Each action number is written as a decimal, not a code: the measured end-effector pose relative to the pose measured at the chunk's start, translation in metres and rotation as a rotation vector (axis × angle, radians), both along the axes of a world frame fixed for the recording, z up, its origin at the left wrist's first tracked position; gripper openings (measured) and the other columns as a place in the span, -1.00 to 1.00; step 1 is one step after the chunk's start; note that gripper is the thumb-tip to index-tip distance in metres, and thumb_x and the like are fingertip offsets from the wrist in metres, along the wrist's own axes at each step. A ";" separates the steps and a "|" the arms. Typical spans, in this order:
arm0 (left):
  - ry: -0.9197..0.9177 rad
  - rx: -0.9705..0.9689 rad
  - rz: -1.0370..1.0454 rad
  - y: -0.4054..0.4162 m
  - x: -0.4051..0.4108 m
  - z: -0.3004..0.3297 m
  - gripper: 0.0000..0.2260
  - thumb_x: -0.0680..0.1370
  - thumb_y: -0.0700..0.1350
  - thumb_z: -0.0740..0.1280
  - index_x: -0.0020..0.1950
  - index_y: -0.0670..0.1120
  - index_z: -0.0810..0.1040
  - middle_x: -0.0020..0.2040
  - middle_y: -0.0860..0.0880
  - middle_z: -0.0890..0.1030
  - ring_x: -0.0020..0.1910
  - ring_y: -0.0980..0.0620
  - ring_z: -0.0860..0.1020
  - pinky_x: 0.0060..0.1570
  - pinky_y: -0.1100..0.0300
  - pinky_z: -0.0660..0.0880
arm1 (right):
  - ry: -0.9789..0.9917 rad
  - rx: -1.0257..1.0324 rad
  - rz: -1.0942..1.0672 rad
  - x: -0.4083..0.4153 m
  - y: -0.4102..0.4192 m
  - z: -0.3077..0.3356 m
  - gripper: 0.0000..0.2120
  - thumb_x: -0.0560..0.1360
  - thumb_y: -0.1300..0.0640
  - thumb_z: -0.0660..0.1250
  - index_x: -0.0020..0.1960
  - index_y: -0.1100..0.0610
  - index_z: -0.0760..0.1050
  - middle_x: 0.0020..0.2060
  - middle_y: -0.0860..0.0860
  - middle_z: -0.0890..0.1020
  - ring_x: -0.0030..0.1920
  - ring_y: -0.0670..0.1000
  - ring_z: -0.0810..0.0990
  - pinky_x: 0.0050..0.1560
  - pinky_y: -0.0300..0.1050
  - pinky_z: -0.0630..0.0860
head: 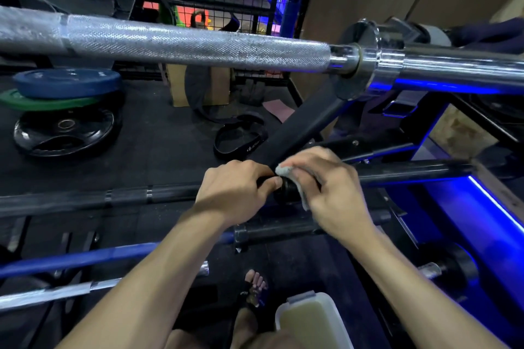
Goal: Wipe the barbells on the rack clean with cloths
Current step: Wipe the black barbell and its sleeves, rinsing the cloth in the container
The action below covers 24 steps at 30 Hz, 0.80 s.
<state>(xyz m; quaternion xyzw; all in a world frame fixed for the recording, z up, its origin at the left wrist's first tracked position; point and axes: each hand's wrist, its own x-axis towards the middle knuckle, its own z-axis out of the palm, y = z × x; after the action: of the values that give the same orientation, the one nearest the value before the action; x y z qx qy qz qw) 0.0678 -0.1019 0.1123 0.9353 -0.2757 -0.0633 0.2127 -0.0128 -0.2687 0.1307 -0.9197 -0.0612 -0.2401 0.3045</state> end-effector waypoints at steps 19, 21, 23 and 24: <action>-0.003 -0.010 0.006 0.000 0.001 0.002 -0.70 0.64 0.31 0.11 0.15 0.26 0.57 -0.10 0.13 0.65 -0.02 0.03 0.57 -0.16 0.06 0.35 | -0.071 -0.168 -0.063 0.003 0.008 -0.010 -0.85 0.65 0.18 0.29 0.09 0.14 0.63 0.01 0.01 0.60 0.01 0.05 0.58 0.08 -0.13 0.51; -0.001 -0.008 0.009 0.001 0.001 0.003 -0.69 0.64 0.32 0.11 0.15 0.27 0.58 -0.09 0.14 0.66 -0.01 0.04 0.57 -0.16 0.07 0.34 | -0.062 -0.108 -0.077 0.005 -0.004 -0.008 -0.85 0.63 0.18 0.28 0.08 0.09 0.64 0.00 -0.02 0.61 0.01 0.01 0.59 0.08 -0.12 0.52; 0.014 -0.011 0.012 0.001 0.000 0.003 -0.68 0.64 0.32 0.10 0.15 0.26 0.59 -0.08 0.14 0.66 -0.02 0.05 0.58 -0.17 0.07 0.32 | -0.068 0.060 -0.198 0.013 -0.022 -0.003 -0.82 0.58 0.27 0.32 0.02 0.05 0.65 -0.05 -0.05 0.65 -0.03 -0.06 0.63 0.05 -0.08 0.55; 0.019 -0.011 0.011 0.001 0.000 0.003 -0.68 0.64 0.32 0.10 0.15 0.26 0.59 -0.09 0.14 0.66 -0.03 0.05 0.57 -0.18 0.08 0.31 | -0.054 0.182 -0.244 0.016 -0.031 0.001 -0.82 0.58 0.28 0.33 0.01 0.05 0.65 -0.08 -0.06 0.68 -0.05 -0.06 0.65 0.03 -0.04 0.57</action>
<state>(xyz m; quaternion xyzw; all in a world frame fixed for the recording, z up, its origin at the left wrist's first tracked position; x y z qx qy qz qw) 0.0683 -0.1006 0.1152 0.9349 -0.2690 -0.0692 0.2209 0.0027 -0.2992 0.1317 -0.8821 0.0651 -0.3044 0.3535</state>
